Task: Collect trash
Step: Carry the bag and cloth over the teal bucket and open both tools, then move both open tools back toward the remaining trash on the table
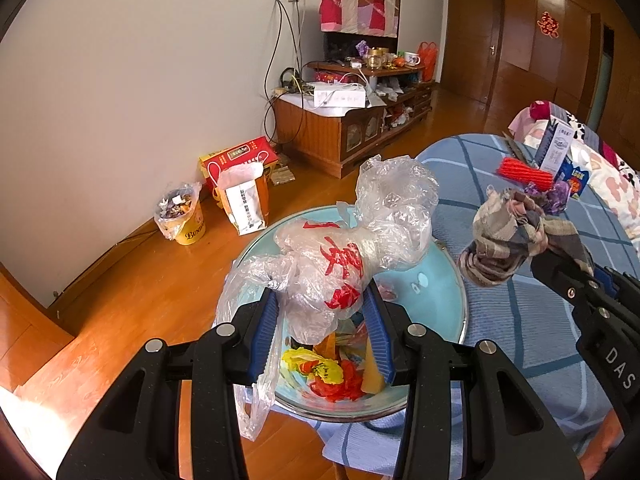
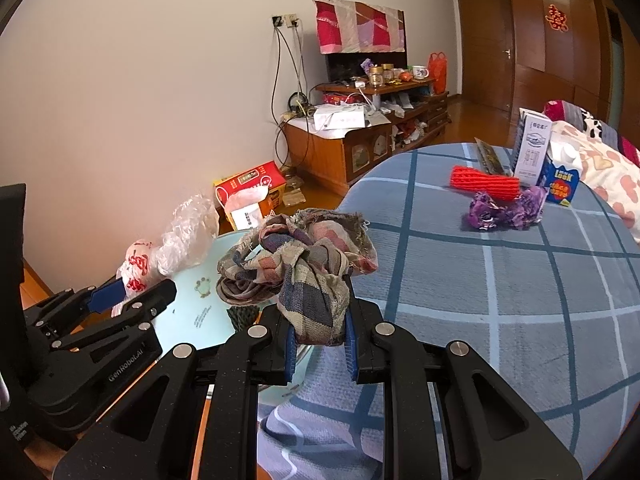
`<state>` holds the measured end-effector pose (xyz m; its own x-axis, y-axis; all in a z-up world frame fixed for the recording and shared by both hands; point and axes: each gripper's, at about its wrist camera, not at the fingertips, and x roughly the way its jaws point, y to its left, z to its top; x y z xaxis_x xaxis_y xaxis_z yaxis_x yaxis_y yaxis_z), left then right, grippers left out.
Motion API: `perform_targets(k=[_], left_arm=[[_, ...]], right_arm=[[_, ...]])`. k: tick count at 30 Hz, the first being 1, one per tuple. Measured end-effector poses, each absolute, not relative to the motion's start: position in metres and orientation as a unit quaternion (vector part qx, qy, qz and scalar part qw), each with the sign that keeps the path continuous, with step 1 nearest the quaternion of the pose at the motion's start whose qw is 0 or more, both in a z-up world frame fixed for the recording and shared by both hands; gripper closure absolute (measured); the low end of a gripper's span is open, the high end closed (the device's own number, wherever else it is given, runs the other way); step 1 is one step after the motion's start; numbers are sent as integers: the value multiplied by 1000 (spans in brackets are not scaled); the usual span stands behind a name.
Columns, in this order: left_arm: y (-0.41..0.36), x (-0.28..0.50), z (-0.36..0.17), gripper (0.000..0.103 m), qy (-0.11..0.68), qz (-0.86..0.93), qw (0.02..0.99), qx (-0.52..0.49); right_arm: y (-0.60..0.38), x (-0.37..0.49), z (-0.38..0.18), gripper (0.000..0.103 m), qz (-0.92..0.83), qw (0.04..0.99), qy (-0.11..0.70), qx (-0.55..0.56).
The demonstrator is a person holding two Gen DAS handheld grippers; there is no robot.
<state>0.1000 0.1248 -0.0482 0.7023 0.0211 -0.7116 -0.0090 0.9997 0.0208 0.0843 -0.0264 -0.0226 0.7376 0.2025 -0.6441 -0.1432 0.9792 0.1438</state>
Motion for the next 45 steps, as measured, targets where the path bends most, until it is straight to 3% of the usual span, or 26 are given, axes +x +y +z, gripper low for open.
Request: perform_targets(k=[22,26,29,34,39,45], left_arm=[[136,135,-81,61,428,38,903,11],[139,137,-85,59,436,45,899,9],[141,136,-85,50,439,49,897,2],[145,131,-78,32,429,69,901,4],[146,125,-68,13,415,88,906,-8],[127,118,-65,8,413,67,908,15]], right_arm=[[1,124,-54,82,116,913,392,11],[4,129,-61,74,129,903,409,14],[1,131,-62,60,134,899,417,25],[-6,127,-51,57,123,906,403,32],[-24,118,-36,41,97,919,379,50],[-49,116,-36,40,60,921,381,64]])
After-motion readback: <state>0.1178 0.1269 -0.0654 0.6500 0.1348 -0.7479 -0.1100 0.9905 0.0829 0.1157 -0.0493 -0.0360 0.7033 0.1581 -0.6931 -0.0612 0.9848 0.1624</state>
